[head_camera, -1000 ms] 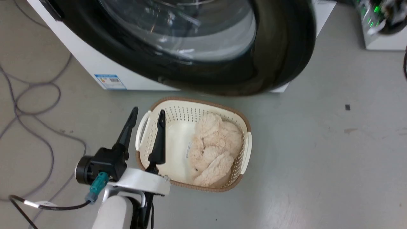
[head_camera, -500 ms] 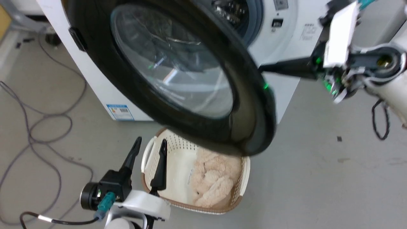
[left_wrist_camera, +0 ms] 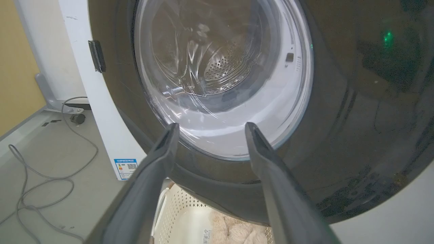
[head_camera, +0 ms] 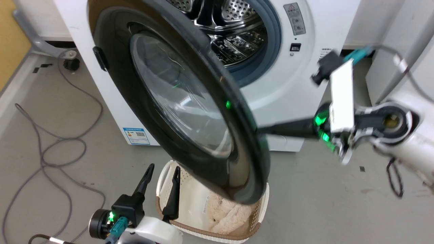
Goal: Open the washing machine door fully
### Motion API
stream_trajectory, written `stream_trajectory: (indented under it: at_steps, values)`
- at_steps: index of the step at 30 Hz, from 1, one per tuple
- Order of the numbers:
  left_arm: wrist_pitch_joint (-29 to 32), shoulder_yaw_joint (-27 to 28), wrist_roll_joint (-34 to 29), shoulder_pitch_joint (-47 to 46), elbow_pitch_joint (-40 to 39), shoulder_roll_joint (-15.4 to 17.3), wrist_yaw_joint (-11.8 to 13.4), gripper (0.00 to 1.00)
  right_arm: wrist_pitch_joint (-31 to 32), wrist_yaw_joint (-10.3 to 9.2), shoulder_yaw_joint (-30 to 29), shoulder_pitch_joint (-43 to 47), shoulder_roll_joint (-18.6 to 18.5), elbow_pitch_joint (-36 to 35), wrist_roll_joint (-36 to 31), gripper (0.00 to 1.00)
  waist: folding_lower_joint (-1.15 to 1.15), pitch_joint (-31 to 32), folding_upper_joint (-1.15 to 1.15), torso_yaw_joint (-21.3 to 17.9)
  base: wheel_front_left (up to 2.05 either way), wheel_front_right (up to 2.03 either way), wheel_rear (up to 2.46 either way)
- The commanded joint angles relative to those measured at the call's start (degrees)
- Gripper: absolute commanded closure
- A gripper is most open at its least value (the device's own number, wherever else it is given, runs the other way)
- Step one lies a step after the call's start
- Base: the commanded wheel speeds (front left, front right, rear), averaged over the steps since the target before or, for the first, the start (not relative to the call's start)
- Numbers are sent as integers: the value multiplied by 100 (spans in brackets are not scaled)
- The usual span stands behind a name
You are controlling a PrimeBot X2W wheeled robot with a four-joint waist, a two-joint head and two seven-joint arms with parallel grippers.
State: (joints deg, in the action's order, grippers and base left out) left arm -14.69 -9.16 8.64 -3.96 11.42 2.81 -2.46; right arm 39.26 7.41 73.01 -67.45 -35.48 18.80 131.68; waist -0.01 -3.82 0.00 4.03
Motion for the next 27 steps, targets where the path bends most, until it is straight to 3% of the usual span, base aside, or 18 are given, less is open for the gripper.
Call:
stream_trajectory:
  at_steps: [1,12,15,18,19,21,22,27]
  values:
    - [-30,-9,-53,85,22,7,-2,0,-12,8,31,201,17,-103,4,100,1,37,0,37,0,0,0]
    - [-30,-62,-88,180,136,7,-26,0,-257,8,34,805,430,-689,-71,100,1,188,0,260,0,0,0]
    - [-30,-75,-70,201,166,7,-9,0,-592,8,34,908,463,-814,-20,100,1,234,0,257,0,0,0]
    - [-30,-63,-56,240,169,7,22,0,-1348,8,-117,1132,480,-866,-63,100,1,278,0,206,0,0,0]
    - [-30,-63,-53,252,168,7,26,0,-1635,8,-167,1241,480,-866,-156,80,1,292,0,194,0,0,0]
    - [-30,-51,-47,274,170,7,36,0,-2244,8,-343,1560,521,-874,-243,18,1,314,0,151,0,0,0]
    - [-30,-49,-44,282,173,7,37,0,-2563,8,-471,1741,528,-895,-293,0,1,325,0,139,0,0,0]
    - [-30,-23,-30,309,182,7,47,0,-3973,8,-1331,2833,501,-1216,-510,0,1,369,0,67,0,0,0]
